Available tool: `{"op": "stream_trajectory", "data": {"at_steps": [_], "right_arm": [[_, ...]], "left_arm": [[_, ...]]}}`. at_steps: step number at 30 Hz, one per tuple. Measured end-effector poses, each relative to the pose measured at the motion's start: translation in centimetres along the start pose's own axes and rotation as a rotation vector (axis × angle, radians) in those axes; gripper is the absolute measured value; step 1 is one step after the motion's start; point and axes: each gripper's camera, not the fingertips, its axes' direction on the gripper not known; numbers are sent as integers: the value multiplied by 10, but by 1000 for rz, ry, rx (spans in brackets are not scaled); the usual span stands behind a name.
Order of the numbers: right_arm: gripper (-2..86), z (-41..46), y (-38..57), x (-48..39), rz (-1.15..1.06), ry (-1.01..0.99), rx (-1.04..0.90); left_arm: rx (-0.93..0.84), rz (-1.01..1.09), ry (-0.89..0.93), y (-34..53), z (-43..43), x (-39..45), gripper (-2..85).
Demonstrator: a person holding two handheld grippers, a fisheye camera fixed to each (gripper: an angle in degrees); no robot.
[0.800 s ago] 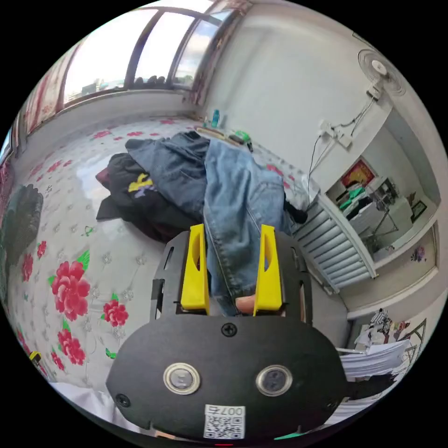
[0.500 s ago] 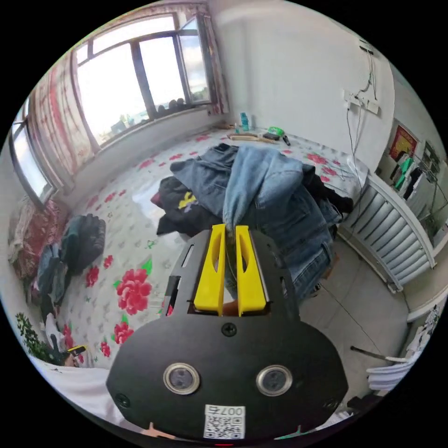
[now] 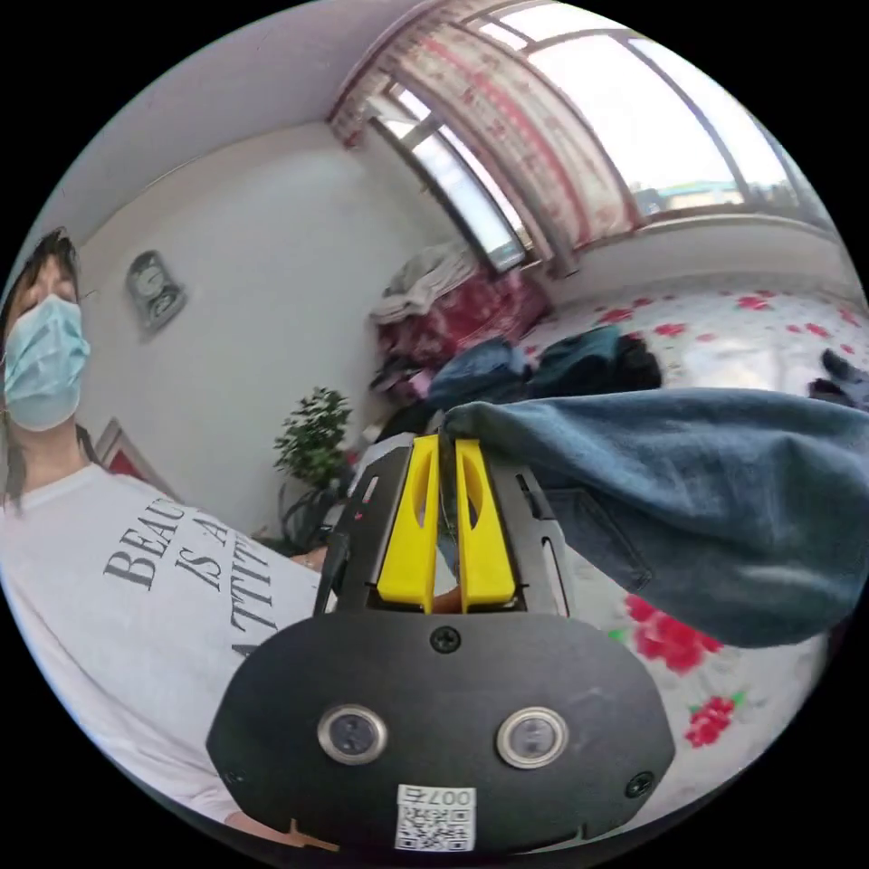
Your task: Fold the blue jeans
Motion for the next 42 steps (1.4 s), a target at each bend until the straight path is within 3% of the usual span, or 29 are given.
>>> {"op": "stream_trajectory", "data": {"at_steps": [5, 7, 10, 13, 17, 20, 24, 27, 33, 37, 42], "right_arm": [[48, 181, 8, -33, -72, -191, -359], [61, 199, 14, -35, -71, -235, -348], [76, 205, 23, -6, 3, -148, -401], [87, 178, 40, 49, 142, 94, -399], [99, 97, 57, 132, 434, 364, -272], [105, 45, 55, 174, 543, 527, -174], [109, 4, 45, 232, 665, 649, -98], [109, -9, 42, 275, 762, 699, -89], [96, -18, 54, 337, 914, 721, -154], [71, -33, 66, 353, 975, 691, -96], [8, -70, 76, 356, 950, 608, 37]], "left_arm": [[101, -181, -84, 24, -62, -58, 55], [116, -267, -211, 39, -84, -81, 30], [154, -357, -188, 65, -117, -118, 82], [173, -396, -244, 84, -148, -128, 87], [291, -134, -323, 89, -190, -74, 74], [207, 111, -249, 66, -169, -27, 85], [-23, 276, -421, 10, -89, -10, 86], [-125, 178, -424, -65, -58, -51, 80], [-96, -120, -487, -182, -81, -124, 48], [60, -80, -499, -172, -129, -114, 74], [145, -175, -454, -74, -162, -105, 89]]}}
